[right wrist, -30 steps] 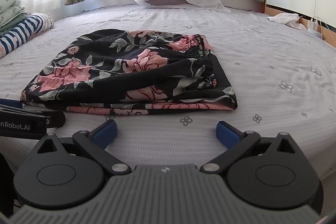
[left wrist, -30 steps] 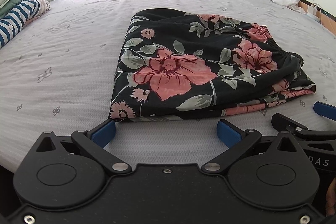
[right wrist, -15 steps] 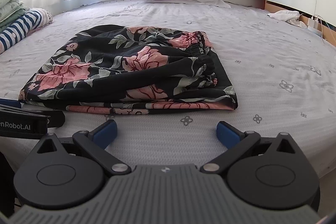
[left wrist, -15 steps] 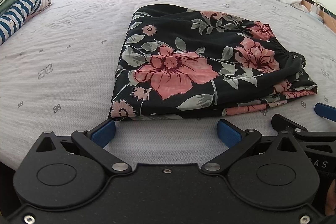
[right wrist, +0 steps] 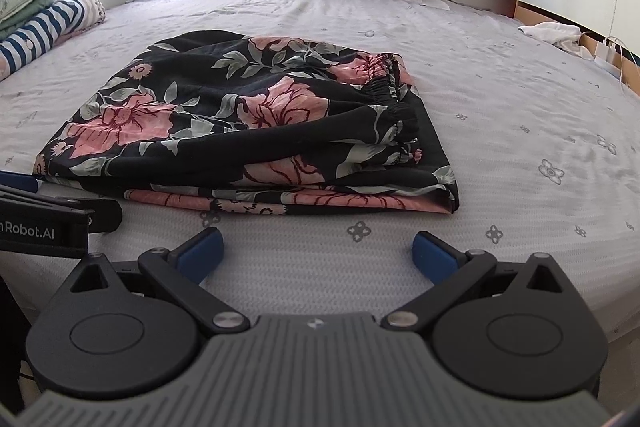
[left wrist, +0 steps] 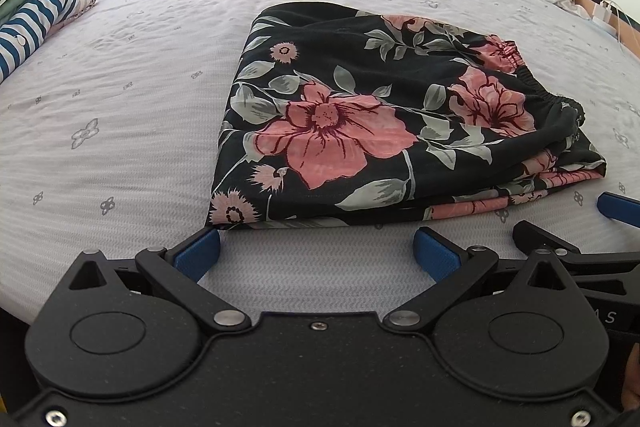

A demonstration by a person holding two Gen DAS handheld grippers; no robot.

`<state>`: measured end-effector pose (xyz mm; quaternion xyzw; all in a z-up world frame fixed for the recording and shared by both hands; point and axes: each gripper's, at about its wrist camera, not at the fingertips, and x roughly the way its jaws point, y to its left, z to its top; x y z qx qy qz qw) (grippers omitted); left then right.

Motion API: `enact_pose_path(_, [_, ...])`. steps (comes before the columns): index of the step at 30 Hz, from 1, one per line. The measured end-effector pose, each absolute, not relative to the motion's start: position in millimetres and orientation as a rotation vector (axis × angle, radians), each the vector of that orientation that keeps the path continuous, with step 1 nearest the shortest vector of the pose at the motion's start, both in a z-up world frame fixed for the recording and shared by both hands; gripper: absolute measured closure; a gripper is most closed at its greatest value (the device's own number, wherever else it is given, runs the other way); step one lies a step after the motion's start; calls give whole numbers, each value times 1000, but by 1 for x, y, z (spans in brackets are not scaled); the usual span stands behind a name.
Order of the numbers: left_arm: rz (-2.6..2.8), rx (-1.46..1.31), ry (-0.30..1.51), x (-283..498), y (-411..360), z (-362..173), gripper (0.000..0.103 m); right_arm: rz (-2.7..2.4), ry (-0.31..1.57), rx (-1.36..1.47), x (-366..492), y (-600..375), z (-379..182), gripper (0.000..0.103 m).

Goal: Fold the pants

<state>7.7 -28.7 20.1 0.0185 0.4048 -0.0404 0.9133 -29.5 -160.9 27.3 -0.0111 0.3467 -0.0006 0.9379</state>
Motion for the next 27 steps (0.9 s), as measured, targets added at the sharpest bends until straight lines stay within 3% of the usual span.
enact_pose_path(27, [-80,37,848,9,-29,20,0,-1,709,-24,-29,-161,26,0])
